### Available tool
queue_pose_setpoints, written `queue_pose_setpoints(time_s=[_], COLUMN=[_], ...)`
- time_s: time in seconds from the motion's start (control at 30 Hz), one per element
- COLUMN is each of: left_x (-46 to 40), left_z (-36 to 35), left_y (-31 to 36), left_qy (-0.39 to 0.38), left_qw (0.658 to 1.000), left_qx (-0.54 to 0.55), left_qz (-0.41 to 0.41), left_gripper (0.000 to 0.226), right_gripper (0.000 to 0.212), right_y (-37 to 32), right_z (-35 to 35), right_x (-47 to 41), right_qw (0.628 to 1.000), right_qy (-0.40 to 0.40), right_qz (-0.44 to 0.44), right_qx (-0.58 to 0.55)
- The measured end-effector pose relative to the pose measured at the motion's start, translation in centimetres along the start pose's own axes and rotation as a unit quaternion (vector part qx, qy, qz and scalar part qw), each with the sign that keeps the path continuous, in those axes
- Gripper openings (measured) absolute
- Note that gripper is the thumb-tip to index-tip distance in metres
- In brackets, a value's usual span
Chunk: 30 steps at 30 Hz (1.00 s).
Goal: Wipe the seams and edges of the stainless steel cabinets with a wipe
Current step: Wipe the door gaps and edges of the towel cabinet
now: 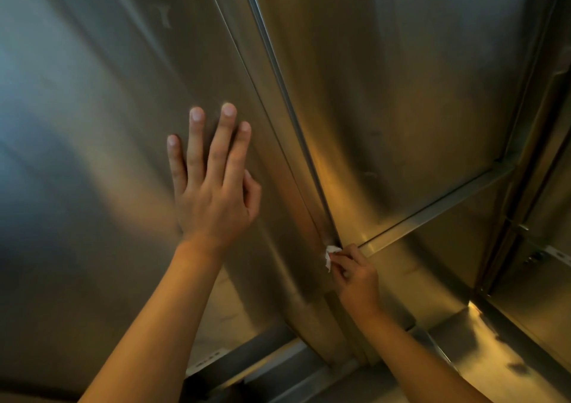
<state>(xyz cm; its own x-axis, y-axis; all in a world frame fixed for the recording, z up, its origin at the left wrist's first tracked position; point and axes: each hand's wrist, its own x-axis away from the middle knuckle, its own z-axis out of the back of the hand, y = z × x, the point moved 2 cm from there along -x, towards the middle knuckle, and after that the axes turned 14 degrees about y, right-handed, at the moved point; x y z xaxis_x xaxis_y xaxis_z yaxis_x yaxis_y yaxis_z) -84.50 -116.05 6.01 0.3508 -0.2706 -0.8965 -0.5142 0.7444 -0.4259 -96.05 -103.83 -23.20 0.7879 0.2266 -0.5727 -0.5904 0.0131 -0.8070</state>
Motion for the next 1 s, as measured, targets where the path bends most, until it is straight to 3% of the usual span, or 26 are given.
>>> queue_pose_setpoints(time_s=[0.13,0.2,0.27,0.43,0.53,0.7,0.77,0.87,1.0], left_x=[-0.1,-0.1,-0.1,0.0,0.0,0.0,0.0,0.0,0.1], left_z=[0.1,0.2,0.3,0.3,0.4,0.4,0.4,0.3,0.1], left_y=[0.0,0.0,0.0,-0.1,-0.1,-0.1,-0.1,-0.2,-0.2], left_qy=[-0.007,-0.011,-0.012,-0.019,-0.013,-0.015,-0.018,-0.018,-0.014], left_qw=[1.0,1.0,1.0,1.0,1.0,1.0,1.0,1.0,1.0], left_qx=[0.004,0.007,0.007,0.008,0.013,0.017,0.02,0.021,0.022], left_qz=[0.004,0.006,0.005,0.005,0.008,0.007,0.007,0.007,0.006], left_gripper=[0.061,0.06,0.059,0.059,0.059,0.059,0.058,0.057,0.056], right_gripper=[0.016,0.019,0.024,0.018,0.013,0.017,0.021,0.032,0.035], right_y=[2.6,2.8,2.4,-1.4,-6.4,-15.8,-18.0,-19.2,-19.5], right_z=[0.7,1.3,1.6,3.1,4.7,8.0,8.5,7.1,4.7], right_x=[1.9,2.5,2.9,-0.2,-5.9,-13.1,-14.6,-16.0,-16.9], right_qw=[0.982,0.966,0.966,0.985,0.999,0.982,0.977,0.983,0.991], right_qy=[-0.123,-0.186,-0.195,-0.101,0.005,0.168,0.181,0.129,0.102], right_qz=[-0.125,-0.145,-0.151,-0.131,-0.047,0.042,0.018,-0.021,0.004], right_qx=[0.07,0.107,0.08,0.051,0.023,-0.08,-0.114,-0.132,-0.088])
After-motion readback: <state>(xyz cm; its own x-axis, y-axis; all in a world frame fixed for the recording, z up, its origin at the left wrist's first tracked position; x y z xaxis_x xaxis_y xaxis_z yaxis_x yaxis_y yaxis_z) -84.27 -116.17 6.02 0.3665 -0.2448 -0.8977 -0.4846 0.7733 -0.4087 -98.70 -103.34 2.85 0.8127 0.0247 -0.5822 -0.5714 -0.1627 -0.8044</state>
